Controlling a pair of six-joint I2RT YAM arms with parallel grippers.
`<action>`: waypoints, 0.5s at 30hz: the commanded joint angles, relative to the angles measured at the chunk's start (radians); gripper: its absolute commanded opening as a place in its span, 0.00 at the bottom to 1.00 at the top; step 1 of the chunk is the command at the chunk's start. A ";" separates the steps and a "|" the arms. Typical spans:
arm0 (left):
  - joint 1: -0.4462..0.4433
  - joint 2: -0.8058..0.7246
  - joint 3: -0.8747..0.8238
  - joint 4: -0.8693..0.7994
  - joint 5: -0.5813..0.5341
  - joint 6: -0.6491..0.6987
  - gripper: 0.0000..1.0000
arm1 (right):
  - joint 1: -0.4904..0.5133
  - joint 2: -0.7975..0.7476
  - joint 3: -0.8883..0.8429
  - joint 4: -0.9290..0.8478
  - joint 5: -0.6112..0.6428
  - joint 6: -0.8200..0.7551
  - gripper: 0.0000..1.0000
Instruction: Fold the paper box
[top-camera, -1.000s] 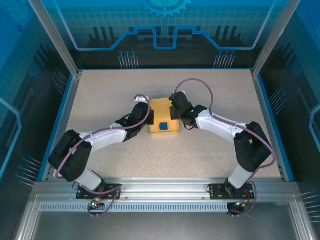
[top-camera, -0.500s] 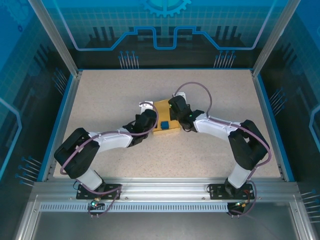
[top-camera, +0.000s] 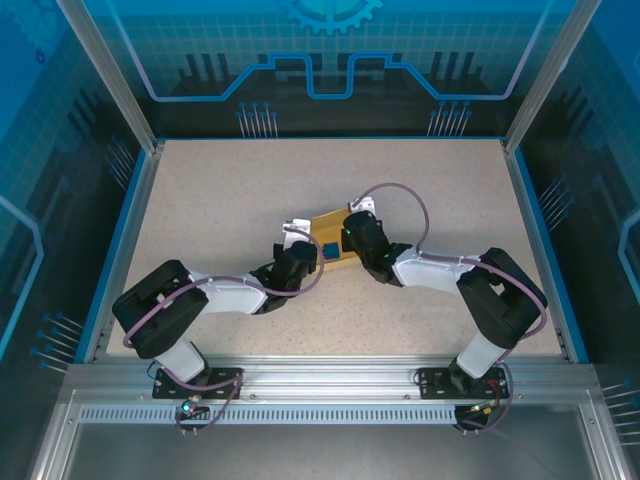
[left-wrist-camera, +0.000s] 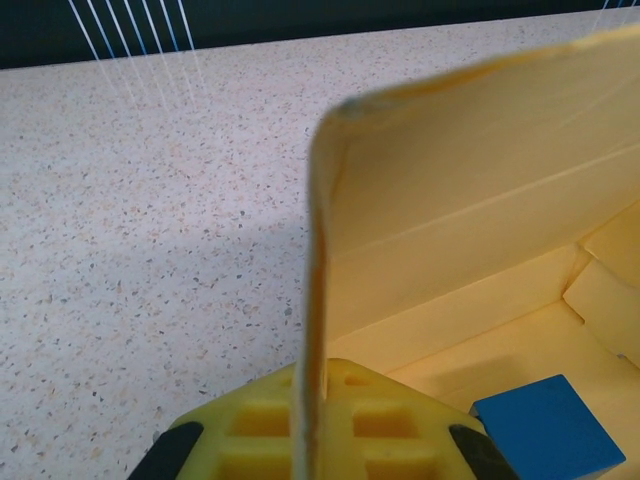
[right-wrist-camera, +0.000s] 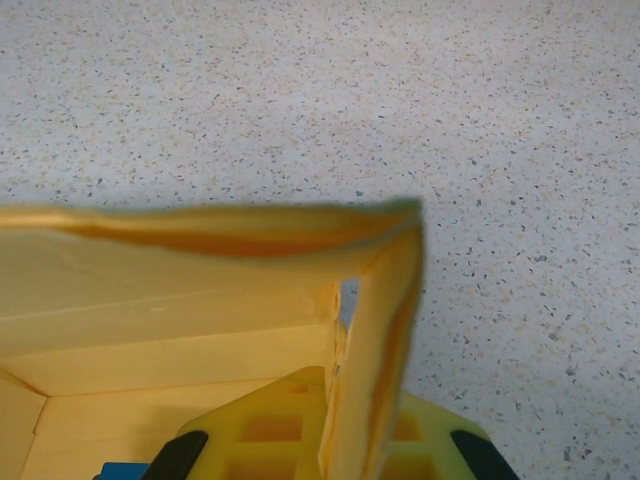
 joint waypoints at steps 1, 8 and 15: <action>-0.038 0.016 -0.034 0.061 0.048 0.039 0.06 | 0.056 -0.023 -0.054 0.087 -0.061 -0.032 0.05; -0.049 0.010 -0.092 0.120 0.032 0.053 0.07 | 0.072 -0.038 -0.143 0.152 -0.036 -0.037 0.05; -0.082 0.034 -0.135 0.175 0.005 0.063 0.09 | 0.100 -0.034 -0.202 0.187 0.006 -0.027 0.05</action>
